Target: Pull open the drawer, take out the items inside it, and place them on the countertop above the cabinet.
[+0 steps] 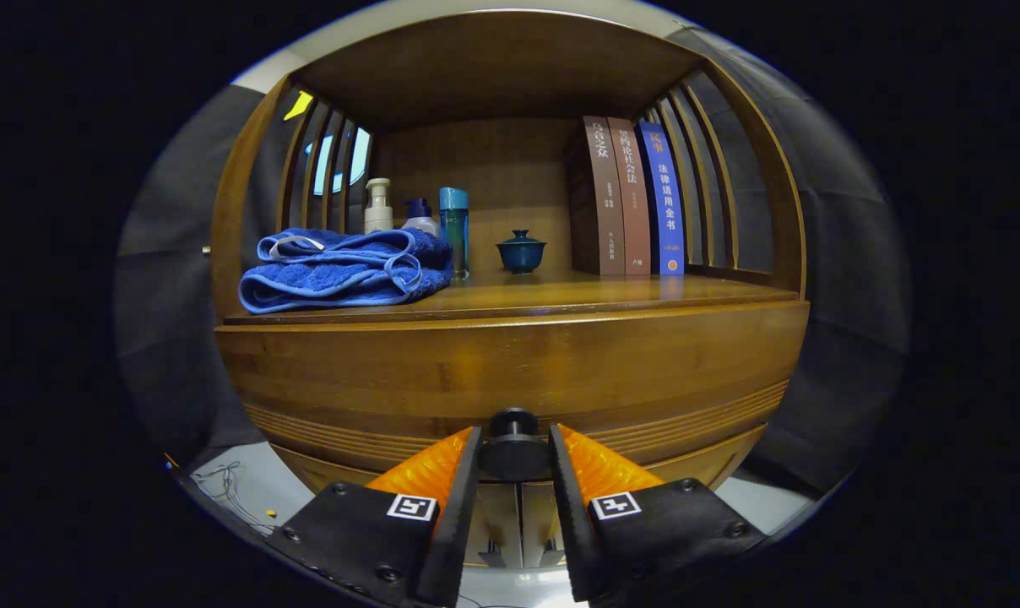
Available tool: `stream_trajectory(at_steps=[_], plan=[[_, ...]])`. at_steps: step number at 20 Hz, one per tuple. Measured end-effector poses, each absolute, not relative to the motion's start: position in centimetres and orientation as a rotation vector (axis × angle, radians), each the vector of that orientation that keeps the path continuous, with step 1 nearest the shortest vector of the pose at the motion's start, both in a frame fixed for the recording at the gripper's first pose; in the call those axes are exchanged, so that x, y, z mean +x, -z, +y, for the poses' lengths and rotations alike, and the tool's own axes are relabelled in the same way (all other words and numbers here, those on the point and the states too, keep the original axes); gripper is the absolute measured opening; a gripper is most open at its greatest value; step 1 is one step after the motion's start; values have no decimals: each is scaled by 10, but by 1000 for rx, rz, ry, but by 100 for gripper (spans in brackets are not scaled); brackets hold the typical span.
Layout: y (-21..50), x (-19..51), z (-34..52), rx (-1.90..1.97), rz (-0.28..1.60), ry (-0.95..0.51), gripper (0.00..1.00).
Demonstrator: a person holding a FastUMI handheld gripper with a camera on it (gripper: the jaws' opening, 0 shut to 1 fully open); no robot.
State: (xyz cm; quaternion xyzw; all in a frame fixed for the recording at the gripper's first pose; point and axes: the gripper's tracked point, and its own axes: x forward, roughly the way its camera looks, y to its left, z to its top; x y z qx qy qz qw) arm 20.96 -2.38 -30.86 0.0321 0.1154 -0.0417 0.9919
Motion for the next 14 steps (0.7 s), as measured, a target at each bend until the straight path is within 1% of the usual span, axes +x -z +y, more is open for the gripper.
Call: stream_trajectory(at_steps=[1,2,4,8,14], plan=[[306,209,-25,47,231,85,46],[307,209,-25,26,233,81,46],[306,208,-26,3,237,81,34],[306,199,-26,45,262,90,33],[303,153,-26,53,255,94,33]])
